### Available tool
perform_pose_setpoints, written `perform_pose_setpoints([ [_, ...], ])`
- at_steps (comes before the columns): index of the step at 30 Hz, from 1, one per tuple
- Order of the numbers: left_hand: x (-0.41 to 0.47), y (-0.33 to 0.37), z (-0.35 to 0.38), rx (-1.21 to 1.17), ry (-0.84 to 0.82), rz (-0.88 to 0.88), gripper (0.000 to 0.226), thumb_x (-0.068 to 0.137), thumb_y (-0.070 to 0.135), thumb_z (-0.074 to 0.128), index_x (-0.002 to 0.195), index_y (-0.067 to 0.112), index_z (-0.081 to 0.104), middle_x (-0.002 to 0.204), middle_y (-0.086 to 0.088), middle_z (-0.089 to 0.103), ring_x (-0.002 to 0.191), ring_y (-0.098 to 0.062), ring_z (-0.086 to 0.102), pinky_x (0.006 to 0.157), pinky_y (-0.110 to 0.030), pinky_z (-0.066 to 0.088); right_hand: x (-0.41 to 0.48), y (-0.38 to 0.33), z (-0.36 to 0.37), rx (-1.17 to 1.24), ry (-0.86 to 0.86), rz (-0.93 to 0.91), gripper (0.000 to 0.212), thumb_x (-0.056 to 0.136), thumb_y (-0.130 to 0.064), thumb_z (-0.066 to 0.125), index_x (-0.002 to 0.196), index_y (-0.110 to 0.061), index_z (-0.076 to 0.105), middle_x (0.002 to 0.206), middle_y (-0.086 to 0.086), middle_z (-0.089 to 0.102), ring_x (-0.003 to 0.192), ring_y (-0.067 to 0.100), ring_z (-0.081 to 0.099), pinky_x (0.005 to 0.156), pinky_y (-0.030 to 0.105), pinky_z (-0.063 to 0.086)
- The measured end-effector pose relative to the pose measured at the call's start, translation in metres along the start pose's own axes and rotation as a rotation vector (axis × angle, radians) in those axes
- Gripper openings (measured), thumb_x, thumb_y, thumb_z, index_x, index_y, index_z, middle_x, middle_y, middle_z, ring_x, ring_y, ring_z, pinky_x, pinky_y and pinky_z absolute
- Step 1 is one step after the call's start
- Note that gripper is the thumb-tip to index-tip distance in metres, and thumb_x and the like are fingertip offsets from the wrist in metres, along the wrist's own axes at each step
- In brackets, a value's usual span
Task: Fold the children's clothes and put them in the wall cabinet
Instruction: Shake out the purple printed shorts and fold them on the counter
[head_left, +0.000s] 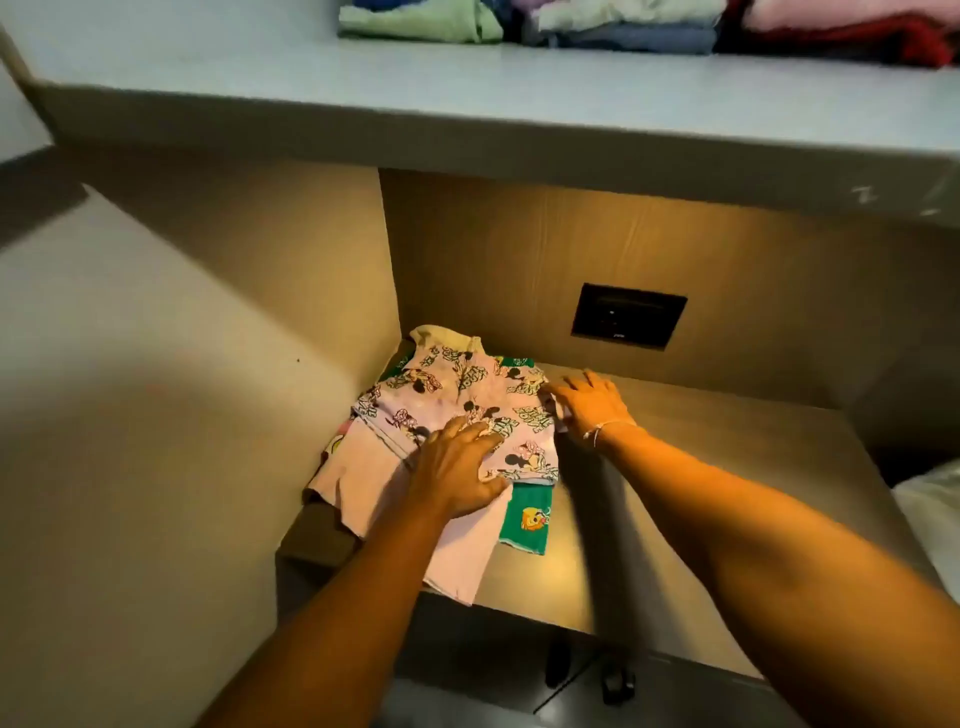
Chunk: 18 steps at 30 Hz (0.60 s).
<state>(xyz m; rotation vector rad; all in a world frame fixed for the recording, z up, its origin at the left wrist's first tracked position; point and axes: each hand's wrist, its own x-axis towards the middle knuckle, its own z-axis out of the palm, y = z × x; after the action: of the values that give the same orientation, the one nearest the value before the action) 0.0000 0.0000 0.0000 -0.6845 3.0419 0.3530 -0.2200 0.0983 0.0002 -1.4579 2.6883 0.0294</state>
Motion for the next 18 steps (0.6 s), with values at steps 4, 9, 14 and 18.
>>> perform_pose_setpoints([
  [4,0.002,0.007,0.015,-0.071,-0.007,-0.046,0.057,0.083,0.06,0.058,0.136,0.041,0.049,0.151,-0.001,0.04,0.139,-0.024,0.03,0.108,-0.046,0.033,0.025,0.005,-0.007,-0.063,-0.039,-0.087,0.082,0.074,-0.043,0.076,0.144,-0.034,0.035,0.153,0.009,0.032,0.143,0.039,0.017,0.114,0.056,0.018],
  [9,0.005,0.011,0.035,-0.247,0.145,-0.155,0.034,0.089,0.046,0.059,0.12,0.036,0.066,0.144,0.004,0.05,0.132,-0.02,0.04,0.098,-0.04,0.045,0.041,0.006,0.0,-0.066,-0.05,-0.198,0.064,0.064,-0.045,0.083,0.123,-0.036,0.061,0.152,0.009,0.036,0.142,0.039,0.021,0.114,0.055,0.022],
  [14,0.002,0.011,0.024,-0.502,0.404,-0.24,0.027,0.092,0.033,0.059,0.109,0.016,0.072,0.118,-0.002,0.068,0.109,-0.019,0.06,0.084,-0.038,0.055,0.041,0.009,-0.007,0.358,0.154,-0.078,0.026,0.088,-0.02,0.064,0.114,-0.018,0.067,0.141,0.012,0.051,0.135,0.032,0.038,0.117,0.042,0.022],
  [18,-0.003,0.012,-0.018,-0.68,0.744,-0.296,0.015,0.097,0.018,0.053,0.101,0.016,0.067,0.082,0.006,0.064,0.075,-0.013,0.063,0.058,-0.02,0.05,0.01,0.001,-0.043,0.836,0.381,-0.011,0.015,0.093,-0.013,0.056,0.098,-0.005,0.068,0.114,0.01,0.068,0.106,0.024,0.062,0.091,0.036,0.047],
])
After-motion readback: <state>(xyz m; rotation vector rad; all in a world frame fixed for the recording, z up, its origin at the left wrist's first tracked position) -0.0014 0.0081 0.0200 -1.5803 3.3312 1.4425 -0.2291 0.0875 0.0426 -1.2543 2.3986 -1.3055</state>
